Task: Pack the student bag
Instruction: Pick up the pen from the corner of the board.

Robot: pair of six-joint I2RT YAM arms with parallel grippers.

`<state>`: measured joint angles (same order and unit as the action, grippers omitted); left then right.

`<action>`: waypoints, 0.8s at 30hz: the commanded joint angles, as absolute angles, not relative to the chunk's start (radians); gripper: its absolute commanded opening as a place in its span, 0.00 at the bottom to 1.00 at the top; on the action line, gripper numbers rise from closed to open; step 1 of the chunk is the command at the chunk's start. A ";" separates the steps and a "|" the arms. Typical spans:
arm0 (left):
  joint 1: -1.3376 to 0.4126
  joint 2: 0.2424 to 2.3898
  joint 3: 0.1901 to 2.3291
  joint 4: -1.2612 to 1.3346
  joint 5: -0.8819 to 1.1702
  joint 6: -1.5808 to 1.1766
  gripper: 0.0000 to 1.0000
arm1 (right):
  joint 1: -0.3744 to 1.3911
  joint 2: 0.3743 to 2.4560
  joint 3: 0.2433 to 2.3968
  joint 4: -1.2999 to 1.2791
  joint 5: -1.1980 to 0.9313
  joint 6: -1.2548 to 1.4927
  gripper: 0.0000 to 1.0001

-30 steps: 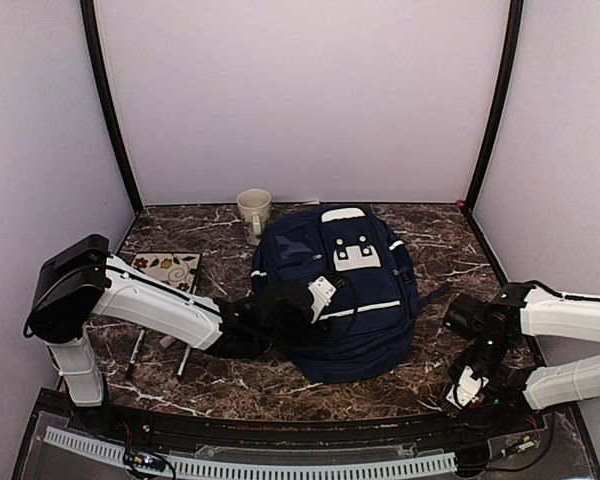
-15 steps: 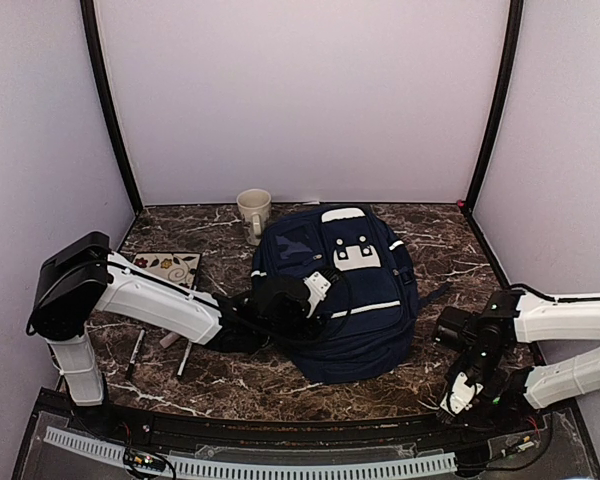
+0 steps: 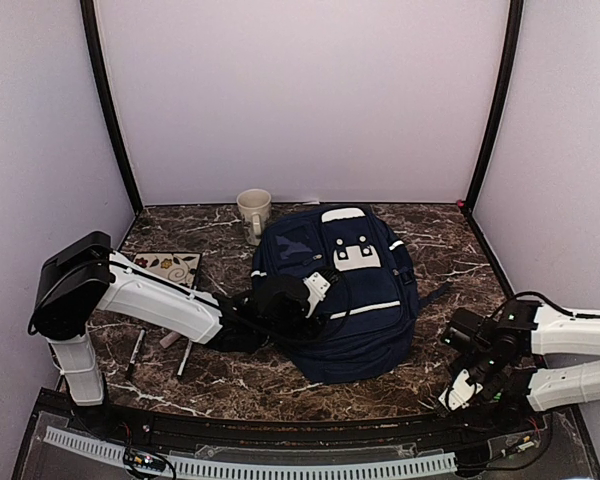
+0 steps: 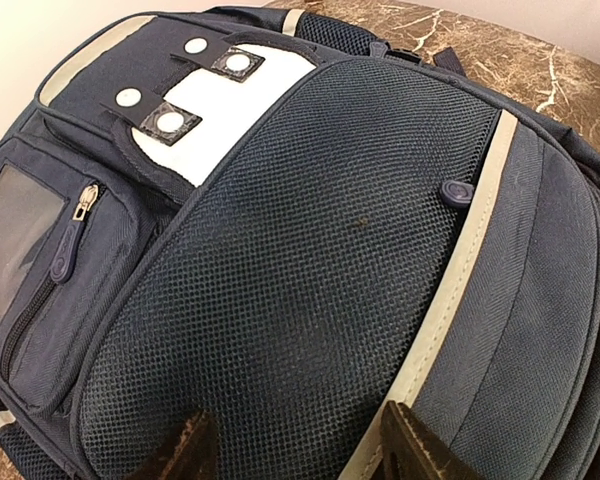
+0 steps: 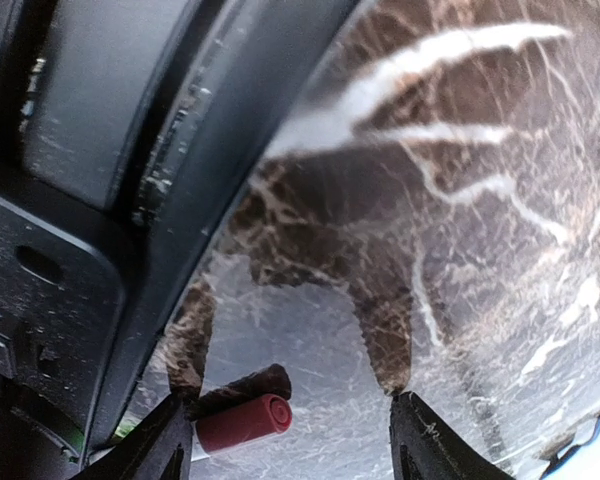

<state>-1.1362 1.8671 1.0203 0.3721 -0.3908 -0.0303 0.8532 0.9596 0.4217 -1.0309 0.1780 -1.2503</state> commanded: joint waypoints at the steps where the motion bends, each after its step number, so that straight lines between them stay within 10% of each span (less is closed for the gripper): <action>1: -1.132 1.848 1.001 0.372 -0.386 -0.038 0.59 | 0.857 0.953 0.359 -0.974 0.250 -1.206 0.67; 24: -1.132 1.835 0.977 0.390 -0.392 -0.052 0.58 | 0.611 1.096 0.414 -1.036 0.237 -1.165 0.32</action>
